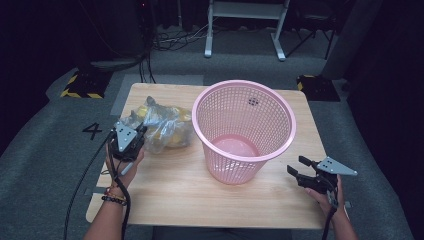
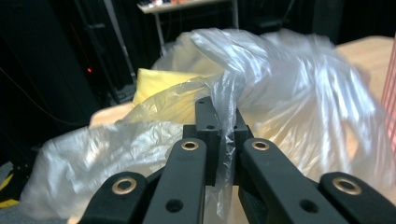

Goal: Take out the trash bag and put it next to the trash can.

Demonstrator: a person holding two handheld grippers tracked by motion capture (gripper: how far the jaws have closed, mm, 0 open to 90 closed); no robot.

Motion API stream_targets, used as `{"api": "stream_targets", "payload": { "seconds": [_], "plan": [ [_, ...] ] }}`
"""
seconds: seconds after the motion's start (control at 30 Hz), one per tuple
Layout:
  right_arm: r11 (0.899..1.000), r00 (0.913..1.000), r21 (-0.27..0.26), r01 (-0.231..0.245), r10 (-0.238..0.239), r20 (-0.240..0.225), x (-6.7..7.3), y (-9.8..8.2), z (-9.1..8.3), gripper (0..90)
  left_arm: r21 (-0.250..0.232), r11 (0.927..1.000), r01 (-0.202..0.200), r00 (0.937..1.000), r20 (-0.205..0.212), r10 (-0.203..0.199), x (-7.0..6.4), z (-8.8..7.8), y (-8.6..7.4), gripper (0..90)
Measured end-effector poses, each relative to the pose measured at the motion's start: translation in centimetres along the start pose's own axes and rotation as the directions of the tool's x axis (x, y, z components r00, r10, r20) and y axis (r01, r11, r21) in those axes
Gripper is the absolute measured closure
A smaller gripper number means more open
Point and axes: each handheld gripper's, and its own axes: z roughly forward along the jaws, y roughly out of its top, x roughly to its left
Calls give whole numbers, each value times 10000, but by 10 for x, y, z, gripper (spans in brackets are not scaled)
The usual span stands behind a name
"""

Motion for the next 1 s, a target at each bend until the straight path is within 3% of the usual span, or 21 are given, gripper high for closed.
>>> {"api": "stream_targets", "payload": {
  "seconds": [0.3, 0.4, 0.57, 0.67, 0.77, 0.87, 0.93, 1.0],
  "plan": [
    [9999, 9999, 153, 26, -25, -103, 1, -1, 2, 351, 491, 9986, -182, 9988, 464, 159, -10, 7, -4, 874],
    [9998, 9999, 219, 36, -34, -104, 1, -2, 2, 353, 798, 9964, -289, 9959, 872, 219, -12, 8, -5, 746],
    [9996, 9999, 291, 15, -12, -119, 0, -2, 3, 354, 1375, 9902, -252, 9899, 1417, 56, -14, 2, -3, 422],
    [9994, 9999, 355, 14, -10, -112, 0, -3, 3, 354, 1655, 9860, -179, 9786, 2050, -167, -15, -4, -2, 258],
    [9993, 9999, 371, 26, -22, -106, 1, -3, 3, 354, 1870, 9809, -543, 9694, 2452, 69, -19, -12, -2, 179],
    [9993, 10000, 380, 7, -5, -53, 0, -2, 3, 353, 2125, 9733, -868, 9714, 2347, 354, -22, -20, -2, 157],
    [9994, 10000, 352, 4, -2, -46, 0, -2, 2, 352, 2399, 9676, -786, 9728, 2306, 218, -22, -24, -3, 159],
    [9994, 10000, 351, 10, -9, -24, -1, -2, 2, 350, 2602, 9625, -767, 9668, 2553, 80, -23, -28, -6, 159]
  ]
}}
